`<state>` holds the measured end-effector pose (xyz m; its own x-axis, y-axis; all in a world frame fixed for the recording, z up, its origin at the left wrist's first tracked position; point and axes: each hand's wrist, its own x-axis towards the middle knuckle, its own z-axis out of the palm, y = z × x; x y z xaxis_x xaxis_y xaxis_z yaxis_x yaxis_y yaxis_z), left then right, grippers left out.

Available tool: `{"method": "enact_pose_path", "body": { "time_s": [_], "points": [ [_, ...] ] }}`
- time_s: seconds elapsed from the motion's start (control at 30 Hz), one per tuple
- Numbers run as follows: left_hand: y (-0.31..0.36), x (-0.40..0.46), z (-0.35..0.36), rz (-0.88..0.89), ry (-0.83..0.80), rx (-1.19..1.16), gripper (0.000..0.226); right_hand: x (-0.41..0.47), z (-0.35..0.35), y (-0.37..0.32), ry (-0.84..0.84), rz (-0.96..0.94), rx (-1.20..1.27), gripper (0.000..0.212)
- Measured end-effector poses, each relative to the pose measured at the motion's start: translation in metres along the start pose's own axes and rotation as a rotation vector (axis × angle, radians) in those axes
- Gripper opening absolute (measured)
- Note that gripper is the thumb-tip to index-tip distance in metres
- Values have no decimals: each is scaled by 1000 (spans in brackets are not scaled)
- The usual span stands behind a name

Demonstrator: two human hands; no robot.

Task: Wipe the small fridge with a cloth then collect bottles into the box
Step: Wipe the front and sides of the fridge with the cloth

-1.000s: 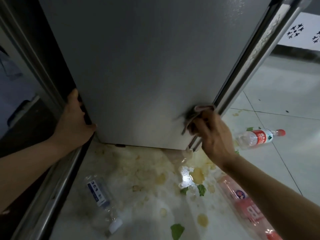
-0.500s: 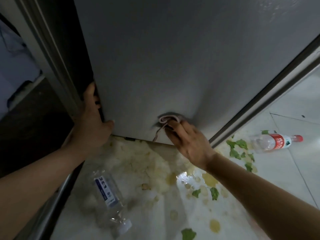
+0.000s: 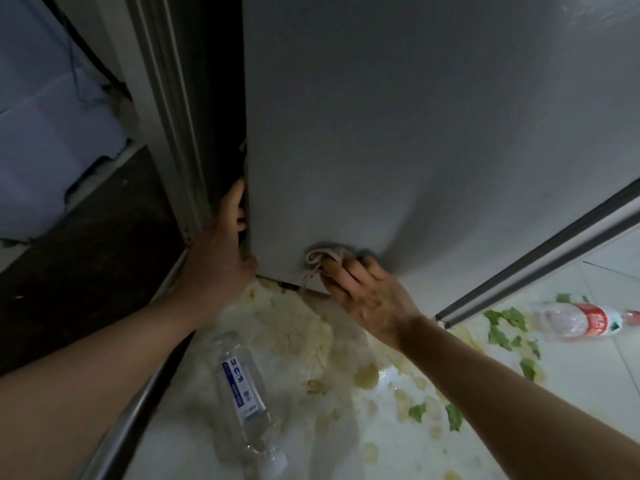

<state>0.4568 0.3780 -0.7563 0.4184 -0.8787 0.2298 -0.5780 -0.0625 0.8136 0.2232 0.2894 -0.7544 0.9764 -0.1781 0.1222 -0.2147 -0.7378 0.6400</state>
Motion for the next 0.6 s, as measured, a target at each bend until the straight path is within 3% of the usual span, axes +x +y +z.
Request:
{"method": "enact_pose_path", "body": {
  "time_s": [0.07, 0.23, 0.33, 0.43, 0.5, 0.6],
  "points": [
    [1, 0, -5, 4, -30, -19, 99, 4, -8, 4, 115, 91, 32, 48],
    [-1, 0, -16, -47, -102, -72, 84, 34, -29, 30, 516, 398, 110, 48],
    [-8, 1, -19, -82, -173, -6, 86, 46, -18, 12, 461, 362, 61, 48],
    [-12, 1, -21, -109, -207, 13, 91, 48, -3, -14, 186, -38, -57, 46],
    [-14, 0, -21, -126, -225, 4, 93, 50, -4, -19, 74, -140, -94, 47],
    [-20, -1, -25, -133, -246, -10, 91, 58, -14, -4, 249, -59, -87, 42]
  ]
}}
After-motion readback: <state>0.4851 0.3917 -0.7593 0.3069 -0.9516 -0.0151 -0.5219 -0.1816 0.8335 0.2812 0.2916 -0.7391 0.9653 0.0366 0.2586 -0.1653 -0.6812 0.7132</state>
